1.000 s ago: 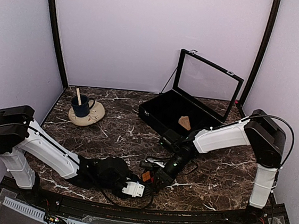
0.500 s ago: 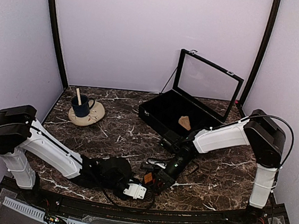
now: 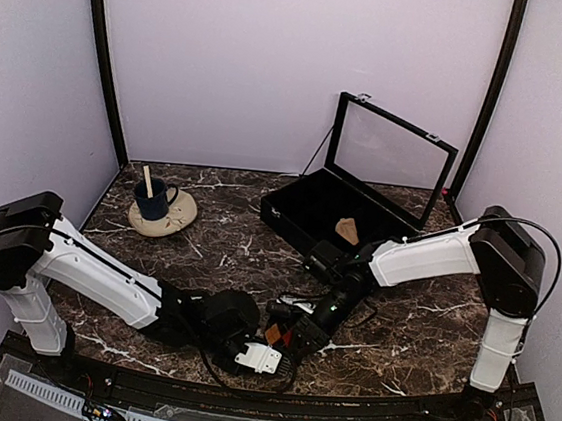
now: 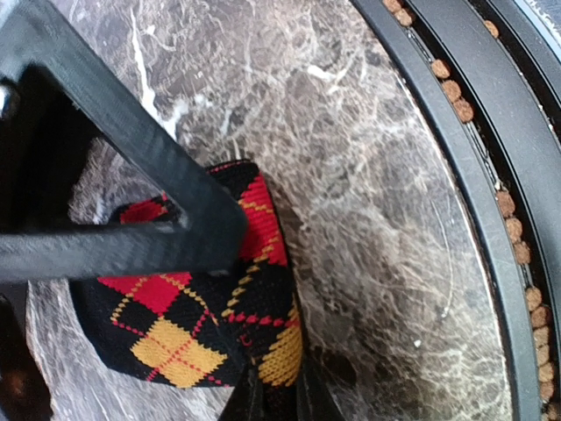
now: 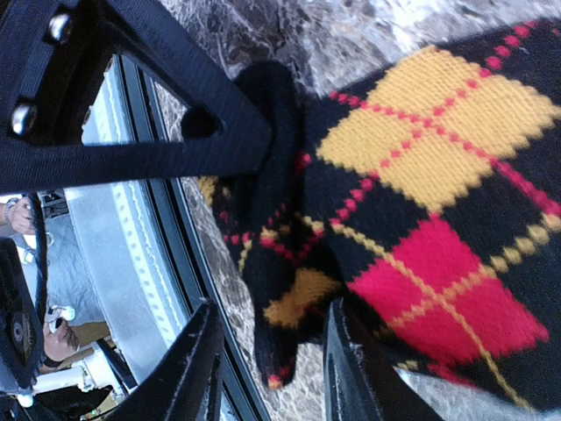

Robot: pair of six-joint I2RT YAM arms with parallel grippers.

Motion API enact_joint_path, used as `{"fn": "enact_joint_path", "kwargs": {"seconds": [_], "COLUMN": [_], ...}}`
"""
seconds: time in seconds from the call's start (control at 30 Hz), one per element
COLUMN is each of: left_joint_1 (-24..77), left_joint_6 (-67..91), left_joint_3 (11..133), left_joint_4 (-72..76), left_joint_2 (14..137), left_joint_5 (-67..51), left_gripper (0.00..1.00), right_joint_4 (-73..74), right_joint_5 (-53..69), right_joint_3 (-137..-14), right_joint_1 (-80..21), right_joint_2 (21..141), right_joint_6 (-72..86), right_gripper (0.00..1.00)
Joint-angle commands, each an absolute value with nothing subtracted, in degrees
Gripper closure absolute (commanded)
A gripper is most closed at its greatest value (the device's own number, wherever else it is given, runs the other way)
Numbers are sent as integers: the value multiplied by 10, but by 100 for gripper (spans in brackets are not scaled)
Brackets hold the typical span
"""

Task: Roll the socks
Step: Roll the sock at the center of the board.

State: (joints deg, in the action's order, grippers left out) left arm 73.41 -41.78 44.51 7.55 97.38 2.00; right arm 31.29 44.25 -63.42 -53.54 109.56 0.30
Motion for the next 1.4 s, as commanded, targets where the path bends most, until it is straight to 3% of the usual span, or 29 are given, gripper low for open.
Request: {"fn": "enact_joint_path", "kwargs": {"seconds": [0.0,0.37,0.77,1.37], "left_joint_1": [734,730,654,600], "left_joint_6": [-387,-347,-310,-278], "left_joint_3": [472,563,703,754], "left_joint_4": [-30,-183,-314,-376], "left_joint_2": [951,976,1051,1109], "left_joint_5": [19,-12,-199,-373], "left_gripper": [88,87,89,90], "right_joint_4": [289,270,236,173], "right_joint_5": [413,344,204,120], "right_joint_3": [-610,-572,-530,-437], "right_joint_1": [-527,-504,-491,-500], "right_joint_2": [1058,1005,924,769], "right_joint_6": [18,26,63,78], "right_gripper": [63,60,59,58]}}
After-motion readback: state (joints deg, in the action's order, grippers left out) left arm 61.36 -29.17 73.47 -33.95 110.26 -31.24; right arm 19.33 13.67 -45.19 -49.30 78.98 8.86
